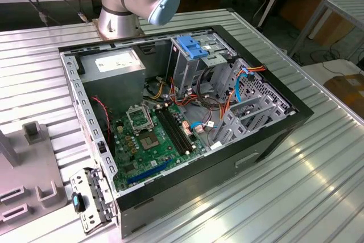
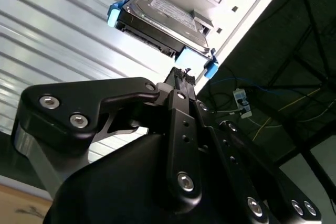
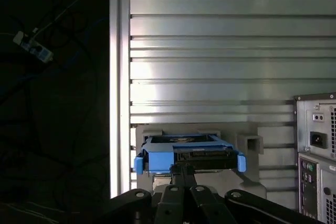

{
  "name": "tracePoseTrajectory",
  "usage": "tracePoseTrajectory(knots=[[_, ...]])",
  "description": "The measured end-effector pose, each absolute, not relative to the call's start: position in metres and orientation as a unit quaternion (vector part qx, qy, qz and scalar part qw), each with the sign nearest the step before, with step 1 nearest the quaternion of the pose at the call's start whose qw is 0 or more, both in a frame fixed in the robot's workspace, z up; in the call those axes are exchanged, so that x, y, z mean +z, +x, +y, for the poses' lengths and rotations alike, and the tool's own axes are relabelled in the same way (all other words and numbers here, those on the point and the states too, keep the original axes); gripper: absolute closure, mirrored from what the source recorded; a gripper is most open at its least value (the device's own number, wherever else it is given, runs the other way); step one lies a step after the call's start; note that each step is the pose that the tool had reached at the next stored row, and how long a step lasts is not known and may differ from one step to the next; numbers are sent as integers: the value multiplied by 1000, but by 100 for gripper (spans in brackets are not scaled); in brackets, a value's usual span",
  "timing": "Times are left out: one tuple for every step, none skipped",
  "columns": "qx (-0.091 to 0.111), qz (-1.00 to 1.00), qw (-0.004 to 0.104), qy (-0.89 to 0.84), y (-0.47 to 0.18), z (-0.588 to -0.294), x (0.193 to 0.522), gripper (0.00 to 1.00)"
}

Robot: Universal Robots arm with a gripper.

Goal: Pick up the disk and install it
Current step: 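Pick up the disk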

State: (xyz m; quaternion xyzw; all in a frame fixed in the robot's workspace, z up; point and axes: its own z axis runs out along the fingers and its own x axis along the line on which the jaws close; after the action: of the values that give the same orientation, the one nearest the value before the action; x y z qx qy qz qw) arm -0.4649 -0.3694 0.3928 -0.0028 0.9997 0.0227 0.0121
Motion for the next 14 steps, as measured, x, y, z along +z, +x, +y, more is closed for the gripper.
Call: tracePoseTrajectory(knots=[[23,999,12,-20,-465,-369,393,89],[23,999,11,-34,-465,-369,393,89],[23,999,11,-42,-465,-369,393,89],[23,998,11,-57,-465,-369,393,89],[23,997,11,-70,-465,-369,393,89],[24,997,10,-79,-465,-369,393,89],[24,996,10,-83,-465,-369,393,89],[24,996,10,-88,-465,-369,393,89],[24,995,10,-100,-465,-369,393,89],[24,994,10,-105,-465,-369,393,89],[24,994,10,-109,-465,-369,393,89],[24,993,10,-112,-465,-369,393,89],[24,993,9,-116,-465,-369,393,89],[24,992,9,-121,-465,-369,393,89]])
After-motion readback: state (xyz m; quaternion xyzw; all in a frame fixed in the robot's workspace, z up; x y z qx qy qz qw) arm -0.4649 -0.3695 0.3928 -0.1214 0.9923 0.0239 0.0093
